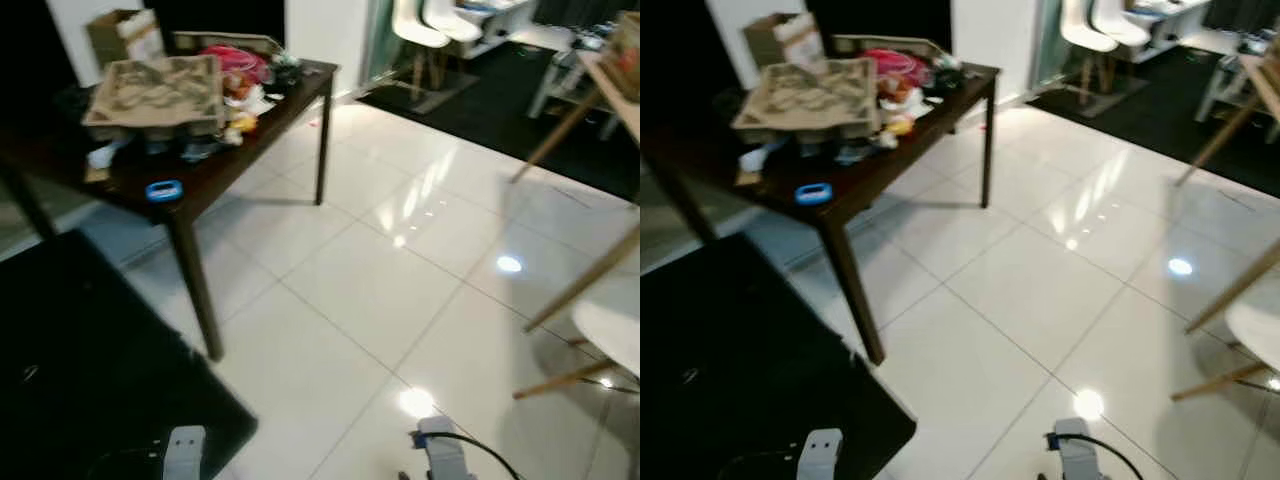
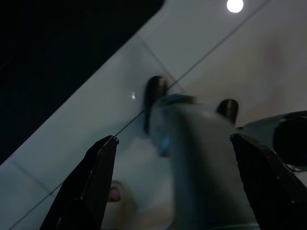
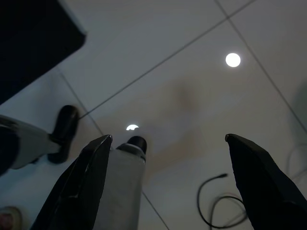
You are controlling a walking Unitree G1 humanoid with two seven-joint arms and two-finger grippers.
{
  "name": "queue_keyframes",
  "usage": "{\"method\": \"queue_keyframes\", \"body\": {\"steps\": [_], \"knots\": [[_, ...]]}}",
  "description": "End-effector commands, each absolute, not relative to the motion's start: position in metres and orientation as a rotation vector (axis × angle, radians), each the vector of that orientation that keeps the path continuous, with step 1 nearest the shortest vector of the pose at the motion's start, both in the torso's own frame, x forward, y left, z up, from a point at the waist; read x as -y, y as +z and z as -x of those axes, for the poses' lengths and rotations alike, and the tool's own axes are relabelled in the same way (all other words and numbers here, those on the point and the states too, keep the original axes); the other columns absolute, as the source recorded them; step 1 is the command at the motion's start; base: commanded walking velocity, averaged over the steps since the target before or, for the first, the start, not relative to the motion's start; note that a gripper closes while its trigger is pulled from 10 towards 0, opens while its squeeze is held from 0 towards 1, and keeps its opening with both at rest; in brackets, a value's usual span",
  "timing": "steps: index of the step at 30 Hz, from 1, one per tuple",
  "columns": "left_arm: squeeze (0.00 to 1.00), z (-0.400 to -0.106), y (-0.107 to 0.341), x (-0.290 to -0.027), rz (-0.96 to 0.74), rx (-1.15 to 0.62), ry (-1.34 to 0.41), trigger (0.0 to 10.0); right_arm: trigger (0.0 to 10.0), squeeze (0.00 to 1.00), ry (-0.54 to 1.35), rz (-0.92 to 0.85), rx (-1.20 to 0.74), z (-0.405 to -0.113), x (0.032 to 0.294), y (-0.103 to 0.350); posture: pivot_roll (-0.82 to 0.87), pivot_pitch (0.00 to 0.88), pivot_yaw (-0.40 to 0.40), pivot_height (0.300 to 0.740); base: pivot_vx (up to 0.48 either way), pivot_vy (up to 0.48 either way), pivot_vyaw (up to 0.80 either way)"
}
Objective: Picking trash to rubbish bin
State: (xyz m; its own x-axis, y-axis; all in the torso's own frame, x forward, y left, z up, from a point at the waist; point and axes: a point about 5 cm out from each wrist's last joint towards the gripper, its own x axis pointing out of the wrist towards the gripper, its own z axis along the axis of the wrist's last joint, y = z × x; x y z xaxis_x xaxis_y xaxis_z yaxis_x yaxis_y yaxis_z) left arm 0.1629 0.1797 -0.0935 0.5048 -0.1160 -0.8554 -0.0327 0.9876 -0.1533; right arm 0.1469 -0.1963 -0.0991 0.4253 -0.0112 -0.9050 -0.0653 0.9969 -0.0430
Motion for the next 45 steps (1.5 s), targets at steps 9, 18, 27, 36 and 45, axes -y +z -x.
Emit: {"method": "queue_keyframes", "body": {"steps": [9,18,27,36,45], "knots": [[0.00,-0.1624,-0.0937,-0.1816,0.153,-1.051,-0.046,10.0,10.0,0.00,-0.006,0.064,-1.129,-0.1464,0.2011,-0.0987,0.00,0.060,-0.012,0.740,0.000,0.000,0.00],[0.00,-0.1605,-0.0946,-0.1795,0.162,-1.057,-0.058,10.0,10.0,0.00,-0.005,0.065,-1.130,-0.1464,0.2010,-0.0987,0.00,0.059,-0.013,0.740,0.000,0.000,0.00],[0.00,-0.1604,-0.0946,-0.1789,0.158,-1.058,-0.069,10.0,10.0,0.00,-0.005,0.065,-1.129,-0.1469,0.2011,-0.0986,0.00,0.056,-0.017,0.740,0.272,0.000,0.00],[0.00,-0.1588,-0.0952,-0.1781,0.156,-1.062,-0.081,10.0,10.0,0.00,-0.003,0.067,-1.127,-0.1476,0.2010,-0.0983,0.00,0.049,-0.021,0.740,0.320,0.000,0.00],[0.00,-0.1583,-0.0955,-0.1775,0.150,-1.064,-0.087,10.0,10.0,0.00,-0.006,0.071,-1.126,-0.1484,0.2025,-0.0978,0.01,0.042,-0.026,0.740,0.336,0.000,0.00]]}}
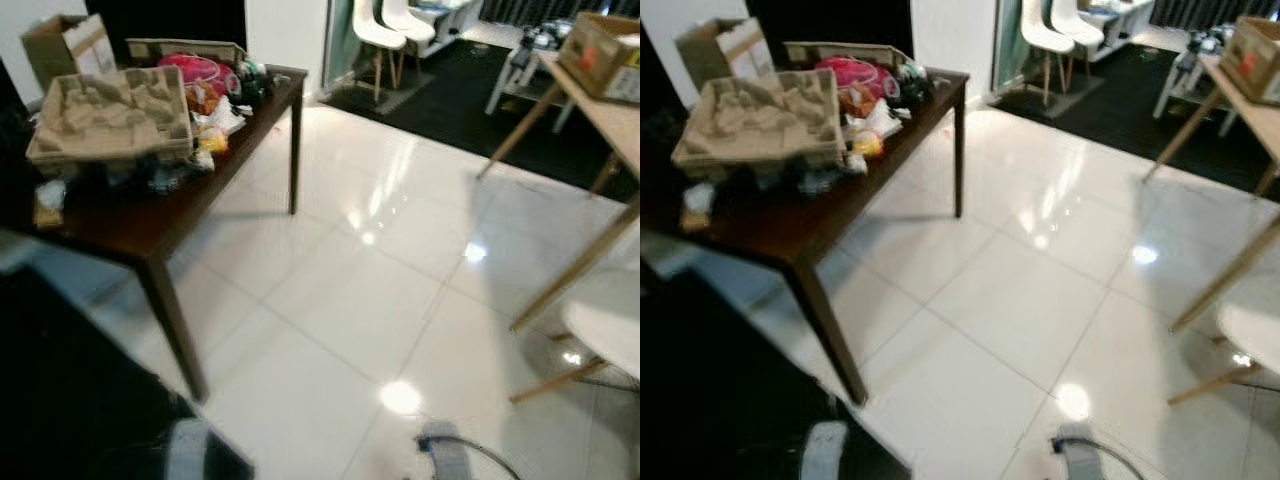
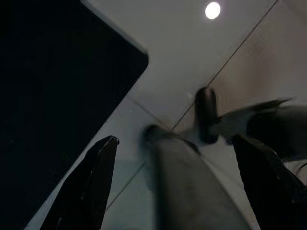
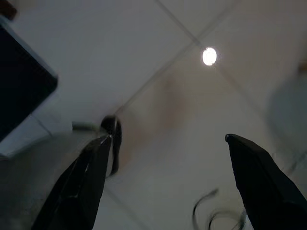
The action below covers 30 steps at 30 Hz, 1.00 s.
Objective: Picking trash to rubbish bin
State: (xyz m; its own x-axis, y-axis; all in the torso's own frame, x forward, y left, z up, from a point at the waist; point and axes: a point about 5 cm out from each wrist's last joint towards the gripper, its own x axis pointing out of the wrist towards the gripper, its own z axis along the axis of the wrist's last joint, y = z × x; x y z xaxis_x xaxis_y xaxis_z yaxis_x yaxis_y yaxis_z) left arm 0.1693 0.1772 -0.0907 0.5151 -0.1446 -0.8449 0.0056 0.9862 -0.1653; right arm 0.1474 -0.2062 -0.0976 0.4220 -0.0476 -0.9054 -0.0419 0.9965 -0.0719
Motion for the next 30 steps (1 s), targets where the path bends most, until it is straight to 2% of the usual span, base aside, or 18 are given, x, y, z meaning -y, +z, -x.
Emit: {"method": "queue_keyframes", "body": {"steps": [1,8,18,30], "knots": [[0.00,-0.1583,-0.0955,-0.1773,0.149,-1.064,-0.088,10.0,10.0,0.00,-0.008,0.069,-1.126,-0.1485,0.2028,-0.0977,0.01,0.042,-0.026,0.740,0.337,0.000,0.00],[0.00,-0.1578,-0.0957,-0.1768,0.148,-1.066,-0.092,10.0,10.0,0.00,-0.015,0.068,-1.127,-0.1486,0.2035,-0.0976,0.01,0.044,-0.025,0.740,0.336,0.000,0.00],[0.00,-0.1555,-0.0965,-0.1781,0.142,-1.073,-0.093,10.0,10.0,0.00,-0.021,0.063,-1.128,-0.1494,0.2019,-0.0976,0.01,0.048,-0.022,0.740,0.335,0.000,-0.80],[0.00,-0.1541,-0.0970,-0.1786,0.139,-1.077,-0.094,10.0,10.0,0.00,-0.011,0.065,-1.119,-0.1541,0.1981,-0.0965,0.01,0.053,-0.018,0.740,0.336,0.000,0.00]]}}
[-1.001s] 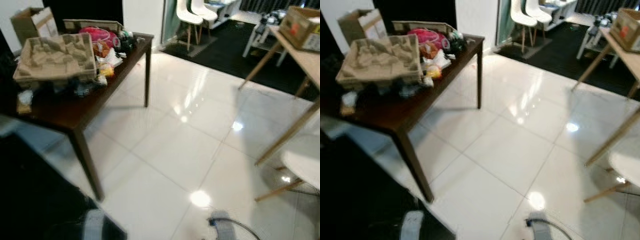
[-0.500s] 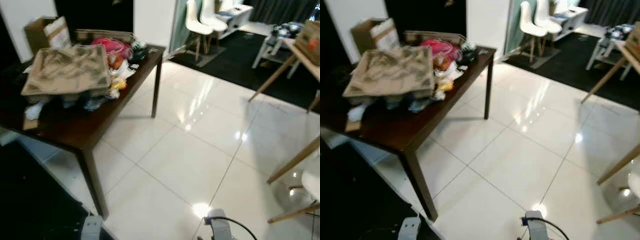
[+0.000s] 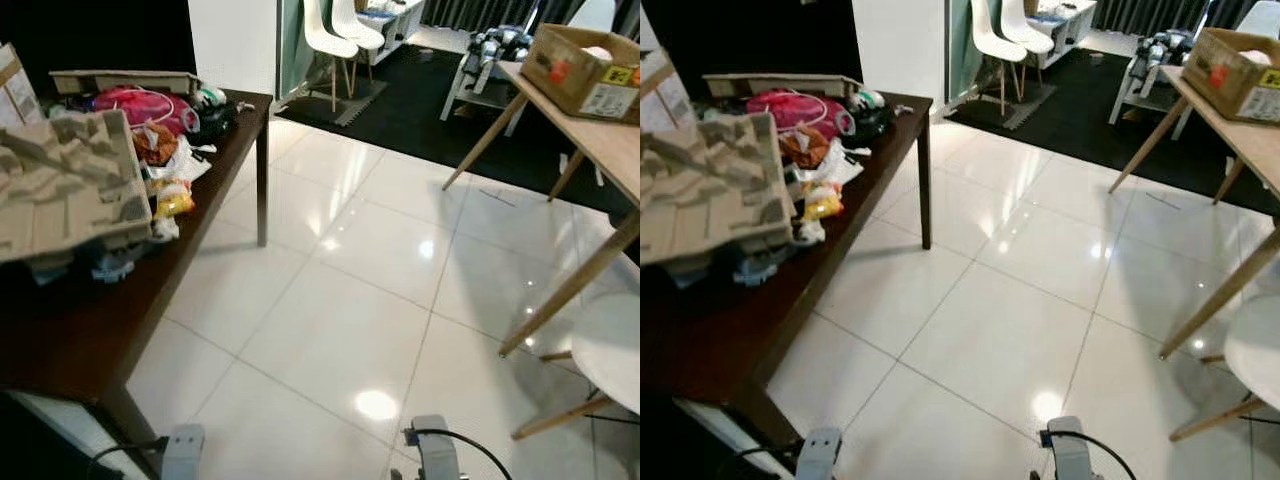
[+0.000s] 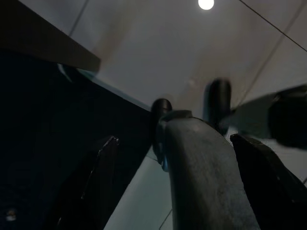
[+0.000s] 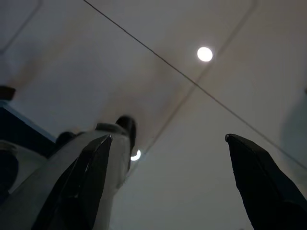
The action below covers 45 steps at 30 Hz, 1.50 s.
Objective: Picking trash to rubbish bin
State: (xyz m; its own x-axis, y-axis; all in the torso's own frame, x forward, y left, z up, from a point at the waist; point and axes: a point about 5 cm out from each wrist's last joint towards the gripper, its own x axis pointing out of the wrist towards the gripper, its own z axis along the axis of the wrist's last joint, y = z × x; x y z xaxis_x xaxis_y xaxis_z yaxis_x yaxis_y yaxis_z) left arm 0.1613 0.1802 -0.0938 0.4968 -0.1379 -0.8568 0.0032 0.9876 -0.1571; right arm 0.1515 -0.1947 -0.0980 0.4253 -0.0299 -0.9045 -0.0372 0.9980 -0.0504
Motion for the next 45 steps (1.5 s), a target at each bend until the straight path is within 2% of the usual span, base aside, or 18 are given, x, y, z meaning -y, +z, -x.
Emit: {"method": "queue_keyframes", "body": {"steps": [1,24,30,45], "knots": [[0.00,-0.1541,-0.0970,-0.1786,0.139,-1.077,-0.094,10.0,10.0,0.00,-0.011,0.065,-1.119,-0.1541,0.1981,-0.0965,0.01,0.053,-0.018,0.740,0.337,0.000,0.00],[0.00,-0.1544,-0.0972,-0.1755,0.138,-1.079,-0.104,10.0,10.0,0.00,-0.019,0.058,-1.116,-0.1543,0.1988,-0.0963,0.01,0.054,-0.019,0.740,0.332,0.000,0.00],[0.00,-0.1555,-0.0967,-0.1764,0.135,-1.068,-0.088,10.0,10.0,0.00,-0.018,0.063,-1.119,-0.1533,0.2004,-0.0964,0.01,0.052,-0.023,0.740,0.000,0.000,0.00],[0.00,-0.1553,-0.0967,-0.1765,0.133,-1.074,-0.106,10.0,10.0,0.00,-0.009,0.076,-1.120,-0.1525,0.2018,-0.0964,0.01,0.041,-0.023,0.740,0.032,-0.416,0.00]]}}
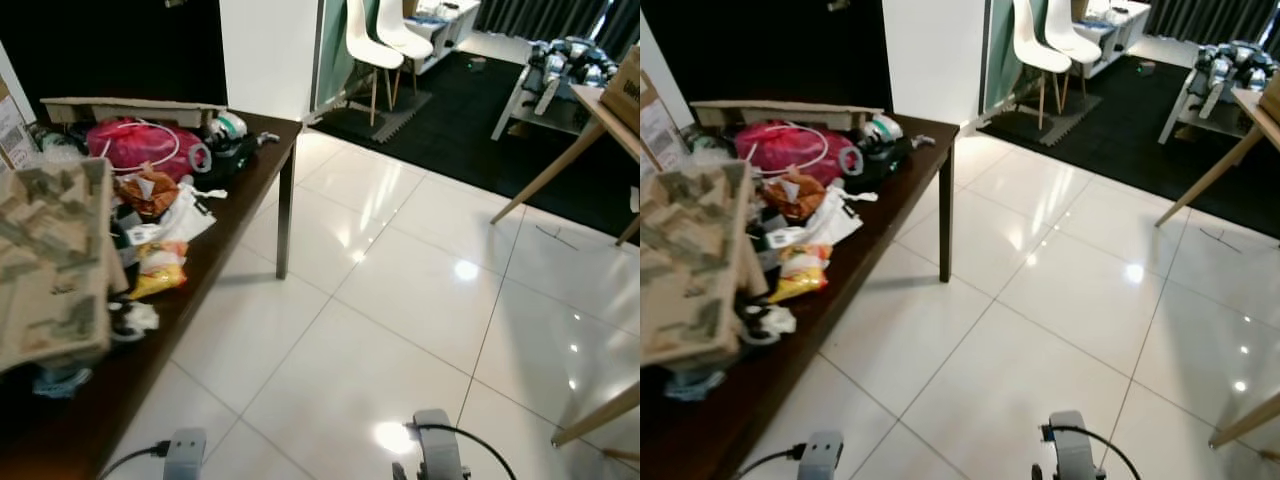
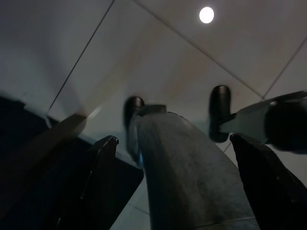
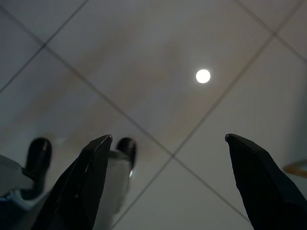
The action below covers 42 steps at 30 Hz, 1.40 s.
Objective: Picking trash to rubbish bin
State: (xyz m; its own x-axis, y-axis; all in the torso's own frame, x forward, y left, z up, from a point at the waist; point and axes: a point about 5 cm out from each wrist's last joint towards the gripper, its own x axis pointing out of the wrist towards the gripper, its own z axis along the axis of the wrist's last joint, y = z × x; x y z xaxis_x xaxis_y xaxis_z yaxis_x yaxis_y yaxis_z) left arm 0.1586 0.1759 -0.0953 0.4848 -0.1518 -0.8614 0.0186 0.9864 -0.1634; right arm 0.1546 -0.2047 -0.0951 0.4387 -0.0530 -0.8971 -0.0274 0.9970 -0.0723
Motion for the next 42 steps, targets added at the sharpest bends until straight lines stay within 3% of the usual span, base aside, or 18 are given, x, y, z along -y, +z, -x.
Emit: {"method": "queue_keyframes", "body": {"steps": [1,16,42], "knots": [[0.00,-0.1551,-0.0968,-0.1763,0.133,-1.074,-0.106,10.0,10.0,0.00,-0.009,0.076,-1.120,-0.1526,0.2018,-0.0964,0.00,0.042,-0.022,0.740,0.247,-0.409,0.00],[0.00,-0.1521,-0.0979,-0.1777,0.128,-1.083,-0.099,10.0,10.0,0.00,-0.007,0.072,-1.123,-0.1507,0.2021,-0.0970,0.00,0.050,-0.019,0.740,0.243,-0.381,0.00],[0.00,-0.1534,-0.0975,-0.1794,0.135,-1.082,-0.068,10.0,10.0,0.00,0.027,0.081,-1.127,-0.1492,0.1975,-0.0982,0.02,0.038,-0.021,0.740,0.000,0.000,0.00]]}}
